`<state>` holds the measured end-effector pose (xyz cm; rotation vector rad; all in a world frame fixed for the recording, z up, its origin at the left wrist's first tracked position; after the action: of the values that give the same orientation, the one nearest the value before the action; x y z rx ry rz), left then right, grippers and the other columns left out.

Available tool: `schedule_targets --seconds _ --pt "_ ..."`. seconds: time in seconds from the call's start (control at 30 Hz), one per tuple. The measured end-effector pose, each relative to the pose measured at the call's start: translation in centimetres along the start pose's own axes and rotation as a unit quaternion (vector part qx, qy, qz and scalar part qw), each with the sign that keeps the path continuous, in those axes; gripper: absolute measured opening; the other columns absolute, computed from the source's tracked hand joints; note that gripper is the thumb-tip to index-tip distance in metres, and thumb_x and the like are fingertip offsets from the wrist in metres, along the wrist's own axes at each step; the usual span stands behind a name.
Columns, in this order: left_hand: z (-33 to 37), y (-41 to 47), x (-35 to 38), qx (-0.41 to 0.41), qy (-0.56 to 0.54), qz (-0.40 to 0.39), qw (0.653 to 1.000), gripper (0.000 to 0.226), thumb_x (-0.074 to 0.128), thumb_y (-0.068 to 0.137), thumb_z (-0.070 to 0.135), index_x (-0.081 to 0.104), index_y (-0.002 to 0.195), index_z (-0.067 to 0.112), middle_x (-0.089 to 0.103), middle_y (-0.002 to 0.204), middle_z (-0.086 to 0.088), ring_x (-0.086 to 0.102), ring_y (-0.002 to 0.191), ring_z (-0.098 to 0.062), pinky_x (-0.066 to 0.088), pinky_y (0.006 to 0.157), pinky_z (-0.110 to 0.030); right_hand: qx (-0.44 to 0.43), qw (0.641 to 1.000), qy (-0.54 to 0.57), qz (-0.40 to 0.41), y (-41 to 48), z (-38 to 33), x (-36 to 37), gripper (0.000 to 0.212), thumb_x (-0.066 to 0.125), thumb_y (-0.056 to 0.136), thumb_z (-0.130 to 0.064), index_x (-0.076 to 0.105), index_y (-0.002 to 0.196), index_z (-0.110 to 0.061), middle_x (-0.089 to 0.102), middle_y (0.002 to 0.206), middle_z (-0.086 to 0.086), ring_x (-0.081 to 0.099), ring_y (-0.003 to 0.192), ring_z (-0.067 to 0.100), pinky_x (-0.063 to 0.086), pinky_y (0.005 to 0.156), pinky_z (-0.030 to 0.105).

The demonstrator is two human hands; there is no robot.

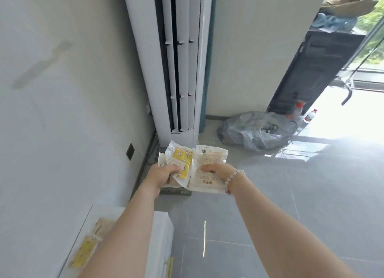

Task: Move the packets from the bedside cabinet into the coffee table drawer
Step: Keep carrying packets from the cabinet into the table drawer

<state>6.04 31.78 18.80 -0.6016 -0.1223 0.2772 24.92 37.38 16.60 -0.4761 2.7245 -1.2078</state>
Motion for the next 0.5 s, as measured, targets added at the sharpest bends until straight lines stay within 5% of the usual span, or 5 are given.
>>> schedule_targets --seconds 0.2,0.37,0.5 --pt "1.4 0.3 10.4 0.004 0.046 -0.064 0.997 0.018 0.065 0.083 0.002 0.067 0.099 0.008 0.07 0.1 -0.011 0.067 0.091 -0.028 0.054 0.082 -0.039 -0.021 0.996 0.077 0.049 -3.0 0.9 -9.9 0.045 0.082 0.066 -0.022 0.067 0.108 -0.012 0.074 0.098 0.007 0.071 0.09 0.025 0.055 0.088 0.044" --pt "1.3 -1.0 20.7 0.003 0.08 -0.129 0.988 0.015 0.063 0.084 0.0 0.066 0.096 0.008 0.071 0.093 -0.008 0.068 0.08 -0.023 0.055 0.076 -0.035 -0.031 0.986 0.129 0.098 -6.4 3.2 -18.7 0.066 0.086 0.044 -0.029 0.069 0.106 -0.015 0.075 0.095 0.005 0.071 0.09 0.025 0.053 0.09 0.048" --pt "0.6 -2.5 28.8 0.011 0.109 -0.176 0.978 0.022 0.064 0.081 -0.001 0.068 0.103 0.004 0.073 0.086 -0.007 0.07 0.068 -0.018 0.058 0.065 -0.03 -0.042 0.974 0.169 0.145 -10.1 5.5 -25.7 0.054 0.085 0.05 -0.029 0.07 0.101 -0.016 0.075 0.091 0.005 0.072 0.086 0.025 0.054 0.087 0.047"
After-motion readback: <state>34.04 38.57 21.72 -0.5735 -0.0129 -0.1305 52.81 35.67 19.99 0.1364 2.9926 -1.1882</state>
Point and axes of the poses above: each hand's wrist, its own y-axis towards the middle knuckle, its own x-axis out of the palm, z = x × y, the point moved 6 cm from there along y, towards the middle knuckle
